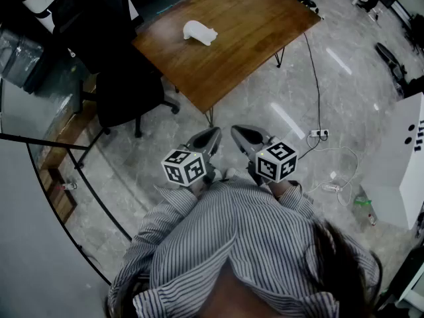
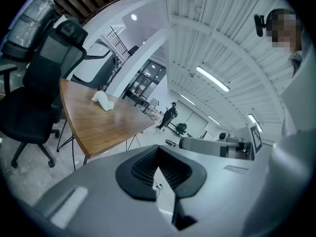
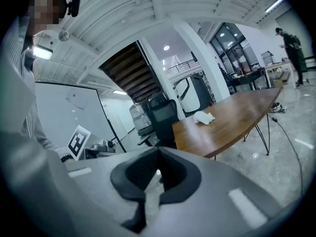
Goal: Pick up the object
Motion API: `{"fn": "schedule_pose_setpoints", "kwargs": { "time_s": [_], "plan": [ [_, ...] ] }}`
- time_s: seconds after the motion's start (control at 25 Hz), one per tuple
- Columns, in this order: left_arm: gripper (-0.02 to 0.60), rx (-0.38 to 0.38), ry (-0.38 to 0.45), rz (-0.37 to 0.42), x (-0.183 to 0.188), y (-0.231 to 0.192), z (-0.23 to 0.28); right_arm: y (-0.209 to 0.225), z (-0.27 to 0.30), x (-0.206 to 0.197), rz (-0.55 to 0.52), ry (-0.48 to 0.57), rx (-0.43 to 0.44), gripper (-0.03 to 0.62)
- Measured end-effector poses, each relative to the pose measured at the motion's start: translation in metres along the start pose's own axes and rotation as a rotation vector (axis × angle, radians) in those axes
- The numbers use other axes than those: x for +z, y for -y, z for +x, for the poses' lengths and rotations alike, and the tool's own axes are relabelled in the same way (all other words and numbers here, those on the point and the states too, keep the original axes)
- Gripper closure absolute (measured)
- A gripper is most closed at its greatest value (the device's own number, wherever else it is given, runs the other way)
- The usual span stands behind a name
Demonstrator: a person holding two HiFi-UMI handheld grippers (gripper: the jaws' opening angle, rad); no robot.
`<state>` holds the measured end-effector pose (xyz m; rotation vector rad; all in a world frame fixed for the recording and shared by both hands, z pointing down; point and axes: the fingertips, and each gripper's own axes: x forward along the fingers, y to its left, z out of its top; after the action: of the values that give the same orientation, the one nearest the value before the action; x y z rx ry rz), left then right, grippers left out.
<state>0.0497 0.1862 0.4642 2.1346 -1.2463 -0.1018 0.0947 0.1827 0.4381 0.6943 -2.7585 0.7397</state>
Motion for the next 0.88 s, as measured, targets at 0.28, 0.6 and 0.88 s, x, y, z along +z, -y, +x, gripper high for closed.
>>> {"fn": "schedule_pose_setpoints", "kwargs": {
  "time_s": [0.28,0.6,0.88],
  "plan": [
    [0.58,0.007,-0.009,0.022,0.002,-0.002,0.006,0.006,0.005,0.005,-0.011,0.006,0.011,0.592],
    [0.58,0.017,-0.009,0.009,0.006,-0.003,0.019,0.016,0.006,0.01,0.009,0.004,0.04,0.592],
    [0.58,0.005,-0.02,0.013,-0.003,0.003,0.043,0.05,-0.002,0.012,0.055,0.041,0.022,0.591]
  ]
}}
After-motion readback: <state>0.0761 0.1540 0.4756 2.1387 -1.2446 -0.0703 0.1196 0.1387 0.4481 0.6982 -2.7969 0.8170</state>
